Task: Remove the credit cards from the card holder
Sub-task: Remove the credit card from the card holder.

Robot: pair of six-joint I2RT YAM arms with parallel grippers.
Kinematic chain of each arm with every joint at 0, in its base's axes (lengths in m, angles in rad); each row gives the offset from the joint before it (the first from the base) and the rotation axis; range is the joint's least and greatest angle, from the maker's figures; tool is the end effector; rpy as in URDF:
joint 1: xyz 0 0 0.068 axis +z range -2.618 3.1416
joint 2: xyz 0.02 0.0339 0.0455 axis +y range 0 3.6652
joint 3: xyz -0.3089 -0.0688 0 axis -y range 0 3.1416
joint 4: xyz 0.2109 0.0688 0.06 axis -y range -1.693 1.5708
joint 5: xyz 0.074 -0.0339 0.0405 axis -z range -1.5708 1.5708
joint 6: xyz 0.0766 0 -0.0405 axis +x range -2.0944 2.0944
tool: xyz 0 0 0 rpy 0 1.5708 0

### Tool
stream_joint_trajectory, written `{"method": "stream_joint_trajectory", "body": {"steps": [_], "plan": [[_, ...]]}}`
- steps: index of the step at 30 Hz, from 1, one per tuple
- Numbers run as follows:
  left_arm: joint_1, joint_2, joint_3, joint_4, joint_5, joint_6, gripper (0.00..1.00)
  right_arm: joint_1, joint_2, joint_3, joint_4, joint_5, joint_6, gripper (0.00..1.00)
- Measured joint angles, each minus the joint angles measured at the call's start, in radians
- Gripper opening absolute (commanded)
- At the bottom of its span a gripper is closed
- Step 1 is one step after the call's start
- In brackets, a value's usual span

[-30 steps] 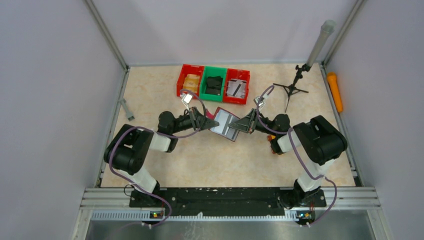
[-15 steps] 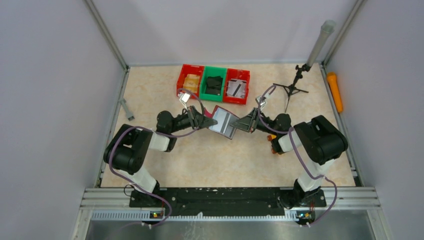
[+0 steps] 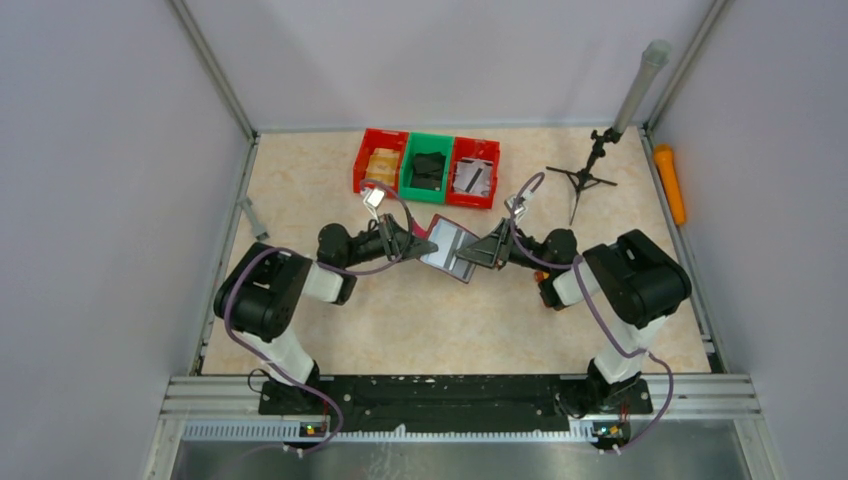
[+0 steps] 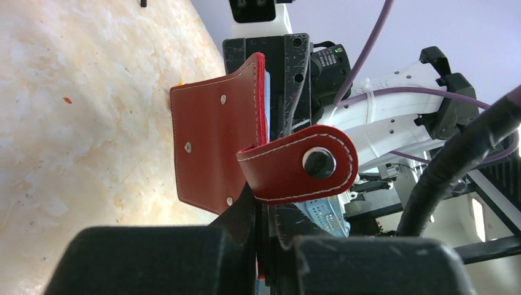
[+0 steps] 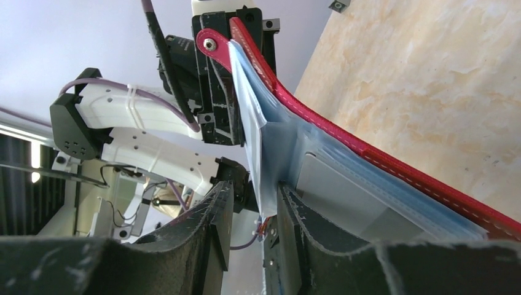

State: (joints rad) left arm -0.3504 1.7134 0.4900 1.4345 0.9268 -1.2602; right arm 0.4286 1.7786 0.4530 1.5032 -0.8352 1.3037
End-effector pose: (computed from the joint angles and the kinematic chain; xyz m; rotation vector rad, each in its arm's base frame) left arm 0.2696 -0.1638 0.2665 0.1748 1.7646 -1.8675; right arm 0.2643 0.1832 0.2479 -0.0903 1.7997 1.9074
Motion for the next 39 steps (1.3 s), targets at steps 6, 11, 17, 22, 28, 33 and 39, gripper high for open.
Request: {"method": "stream_joint_trajectory", "body": {"steps": [6,11,17,22,28,33,39], "plan": [[-0.006,-0.043,0.002,-0.124,-0.01,0.081,0.02,0.001,0.0,0.0,-0.002,-0.001,0.007,0.19],[-0.01,-0.08,0.015,-0.256,-0.032,0.157,0.06,0.001,0.0,0.0,-0.006,0.0,0.008,0.18],[-0.028,-0.092,0.036,-0.32,-0.04,0.198,0.11,0.002,0.008,0.0,-0.008,-0.001,0.008,0.27],[-0.039,-0.092,0.038,-0.322,-0.04,0.2,0.32,0.007,0.016,0.001,-0.008,-0.004,0.006,0.15],[-0.038,-0.092,0.038,-0.325,-0.042,0.202,0.3,0.008,0.016,0.001,-0.007,-0.005,0.009,0.12],[-0.032,-0.092,0.038,-0.333,-0.042,0.205,0.27,0.007,0.016,0.001,-0.007,-0.005,0.01,0.13],[-0.013,-0.092,0.038,-0.33,-0.034,0.2,0.29,0.001,0.016,0.001,-0.007,-0.005,0.01,0.12]]}}
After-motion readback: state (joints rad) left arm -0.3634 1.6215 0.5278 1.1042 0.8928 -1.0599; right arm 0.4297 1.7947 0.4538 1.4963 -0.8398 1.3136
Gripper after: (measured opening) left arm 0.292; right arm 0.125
